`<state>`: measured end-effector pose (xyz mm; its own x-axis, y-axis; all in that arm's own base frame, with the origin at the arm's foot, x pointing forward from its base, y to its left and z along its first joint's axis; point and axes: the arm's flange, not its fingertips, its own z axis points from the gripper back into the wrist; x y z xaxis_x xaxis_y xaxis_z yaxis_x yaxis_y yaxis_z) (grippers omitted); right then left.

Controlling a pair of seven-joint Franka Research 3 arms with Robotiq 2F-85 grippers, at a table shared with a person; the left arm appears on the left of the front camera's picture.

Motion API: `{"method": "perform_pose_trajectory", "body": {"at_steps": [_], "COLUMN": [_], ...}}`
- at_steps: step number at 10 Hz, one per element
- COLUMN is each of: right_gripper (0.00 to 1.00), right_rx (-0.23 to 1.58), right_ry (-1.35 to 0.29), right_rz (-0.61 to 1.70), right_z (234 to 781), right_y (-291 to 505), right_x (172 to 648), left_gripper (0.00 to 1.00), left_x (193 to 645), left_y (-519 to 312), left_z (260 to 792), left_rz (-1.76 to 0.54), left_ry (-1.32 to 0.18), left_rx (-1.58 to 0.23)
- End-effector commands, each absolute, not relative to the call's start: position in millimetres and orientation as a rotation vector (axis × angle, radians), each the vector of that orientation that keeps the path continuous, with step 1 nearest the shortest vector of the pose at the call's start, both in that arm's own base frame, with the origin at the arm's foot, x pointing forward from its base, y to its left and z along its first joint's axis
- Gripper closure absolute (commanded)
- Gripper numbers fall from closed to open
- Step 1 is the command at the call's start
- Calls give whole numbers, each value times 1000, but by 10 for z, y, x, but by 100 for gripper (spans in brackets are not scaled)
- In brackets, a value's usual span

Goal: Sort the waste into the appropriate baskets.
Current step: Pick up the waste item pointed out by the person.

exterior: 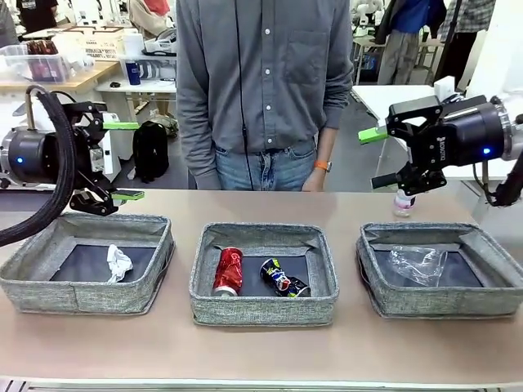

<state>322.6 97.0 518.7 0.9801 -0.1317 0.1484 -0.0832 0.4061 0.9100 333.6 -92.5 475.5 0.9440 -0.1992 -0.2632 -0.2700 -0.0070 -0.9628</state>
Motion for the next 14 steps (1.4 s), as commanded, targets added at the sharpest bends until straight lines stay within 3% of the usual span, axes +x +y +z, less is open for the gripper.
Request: {"method": "perform_pose_trajectory", "body": {"at_steps": [1, 9, 10, 11, 12, 14], "right_gripper": [0, 0, 0, 0, 0, 0], "right_rx": [1179, 1154, 1090, 842, 713, 891], "right_ry": [-216, -209, -347, -540, -599, -784], "right_rz": [-34, -31, 118, 397, 584, 960], "right_z": [5218, 5187, 5139, 5020, 4906, 4869], "right_y": [1006, 970, 973, 895, 667, 268], "right_x": [3246, 3226, 3219, 3236, 3291, 3247], "left_gripper": [0, 0, 0, 0, 0, 0], "left_x": [3323, 3323, 3323, 3323, 3323, 3323], "left_y": [-933, -933, -933, -933, -933, -933], "left_z": [4805, 4805, 4805, 4805, 4805, 4805], "left_rz": [74, 74, 74, 74, 74, 74], "left_ry": [372, 372, 372, 372, 372, 372], "left_rx": [-1587, -1587, -1587, -1587, -1587, -1587]}}
